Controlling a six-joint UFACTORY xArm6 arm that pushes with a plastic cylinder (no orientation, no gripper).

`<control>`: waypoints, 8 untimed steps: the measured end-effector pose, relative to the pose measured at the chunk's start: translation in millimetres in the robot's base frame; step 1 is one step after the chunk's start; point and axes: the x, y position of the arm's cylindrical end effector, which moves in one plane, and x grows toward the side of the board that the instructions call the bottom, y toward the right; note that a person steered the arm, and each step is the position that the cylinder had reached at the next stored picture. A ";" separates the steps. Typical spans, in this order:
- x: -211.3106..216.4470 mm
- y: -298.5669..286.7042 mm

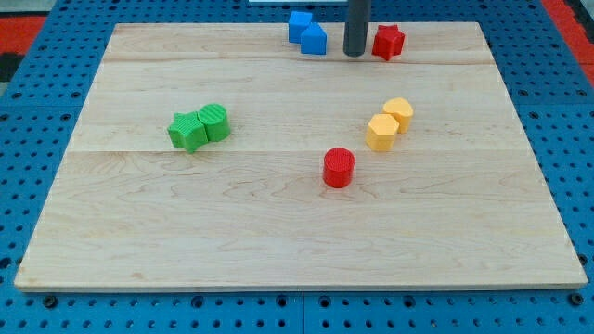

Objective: Slide the red star to the top right

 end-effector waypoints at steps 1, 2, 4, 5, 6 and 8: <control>-14.1 36.1; -14.8 69.3; -7.8 88.2; 4.6 90.5; -5.8 104.1; -31.3 117.3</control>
